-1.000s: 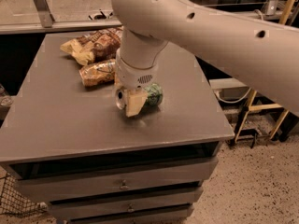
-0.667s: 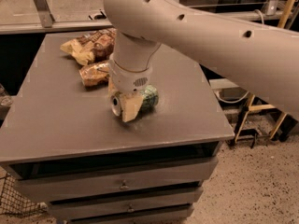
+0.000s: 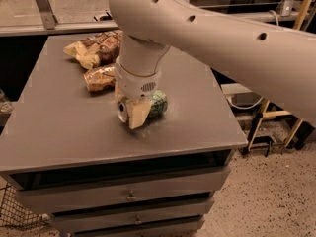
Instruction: Knock green can over
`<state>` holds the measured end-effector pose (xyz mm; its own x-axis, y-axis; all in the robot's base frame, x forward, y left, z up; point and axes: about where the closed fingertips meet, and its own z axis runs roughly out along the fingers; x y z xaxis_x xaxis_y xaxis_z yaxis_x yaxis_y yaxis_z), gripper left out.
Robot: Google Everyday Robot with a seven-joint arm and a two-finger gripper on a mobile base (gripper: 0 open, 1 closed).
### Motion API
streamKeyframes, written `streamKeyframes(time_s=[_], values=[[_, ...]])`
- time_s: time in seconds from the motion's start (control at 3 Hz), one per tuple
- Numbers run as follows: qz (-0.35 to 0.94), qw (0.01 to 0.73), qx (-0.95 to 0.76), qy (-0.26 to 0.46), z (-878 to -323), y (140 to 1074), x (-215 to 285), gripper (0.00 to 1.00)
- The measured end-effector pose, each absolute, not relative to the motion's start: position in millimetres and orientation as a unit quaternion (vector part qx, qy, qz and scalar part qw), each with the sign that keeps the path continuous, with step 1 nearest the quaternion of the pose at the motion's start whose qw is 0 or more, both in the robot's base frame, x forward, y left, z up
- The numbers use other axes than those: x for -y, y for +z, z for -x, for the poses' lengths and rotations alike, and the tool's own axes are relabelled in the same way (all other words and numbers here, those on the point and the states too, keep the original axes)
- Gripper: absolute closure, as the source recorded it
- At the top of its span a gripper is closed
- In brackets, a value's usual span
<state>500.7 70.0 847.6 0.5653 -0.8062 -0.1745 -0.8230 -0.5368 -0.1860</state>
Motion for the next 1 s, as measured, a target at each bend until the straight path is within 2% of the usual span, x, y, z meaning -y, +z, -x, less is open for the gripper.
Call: streamKeyframes(time_s=[0.67,1.0], values=[[0.877,0.124,-0.464,0.033,-499.6,847.5,-71.1,0.11],[0.877,0.124,-0.463,0.033,-499.1,847.5,-71.6,0.00]])
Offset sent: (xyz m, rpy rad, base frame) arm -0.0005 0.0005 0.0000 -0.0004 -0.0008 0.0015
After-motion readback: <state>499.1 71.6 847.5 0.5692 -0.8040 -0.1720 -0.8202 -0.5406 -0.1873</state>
